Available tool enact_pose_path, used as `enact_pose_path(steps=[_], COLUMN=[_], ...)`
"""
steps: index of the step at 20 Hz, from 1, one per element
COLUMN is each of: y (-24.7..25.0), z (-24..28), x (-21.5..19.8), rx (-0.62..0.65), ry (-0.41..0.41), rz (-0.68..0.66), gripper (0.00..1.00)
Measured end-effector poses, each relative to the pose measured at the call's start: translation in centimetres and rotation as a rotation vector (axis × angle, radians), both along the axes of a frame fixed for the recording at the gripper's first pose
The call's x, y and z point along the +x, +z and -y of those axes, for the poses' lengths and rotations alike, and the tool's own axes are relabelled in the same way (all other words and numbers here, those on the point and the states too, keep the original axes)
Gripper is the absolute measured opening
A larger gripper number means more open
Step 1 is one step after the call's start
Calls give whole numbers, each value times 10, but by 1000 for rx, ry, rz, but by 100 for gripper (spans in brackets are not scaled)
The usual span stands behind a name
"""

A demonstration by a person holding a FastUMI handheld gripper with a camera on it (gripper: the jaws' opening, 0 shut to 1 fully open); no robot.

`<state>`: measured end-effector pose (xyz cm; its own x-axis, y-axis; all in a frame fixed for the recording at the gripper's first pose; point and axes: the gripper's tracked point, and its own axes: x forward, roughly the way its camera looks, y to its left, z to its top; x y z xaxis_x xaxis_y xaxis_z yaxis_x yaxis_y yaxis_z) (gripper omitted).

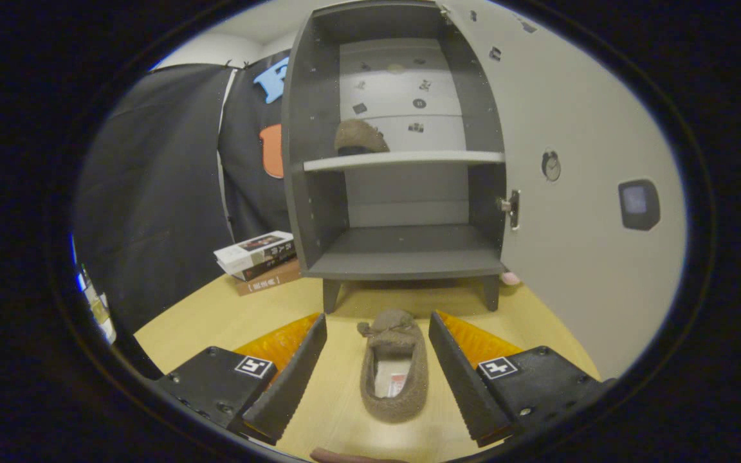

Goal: Open the shoe cabinet door, grab the shoes and put them into the shoe cabinet, then close the shoe cabinet door.

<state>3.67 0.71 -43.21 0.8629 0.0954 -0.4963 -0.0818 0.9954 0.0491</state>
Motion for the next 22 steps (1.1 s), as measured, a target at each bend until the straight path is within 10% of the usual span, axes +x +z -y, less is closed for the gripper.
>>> enact_pose_path(steps=[5,9,12,22], y=[-76,-112,-118,-44], z=[-3,-12,-14,3], x=[14,34,38,8], rx=[-70,-61,40,98], ry=[-17,9,-26,-34], rz=[-167,-264,-289,-210], gripper=[88,57,11,7])
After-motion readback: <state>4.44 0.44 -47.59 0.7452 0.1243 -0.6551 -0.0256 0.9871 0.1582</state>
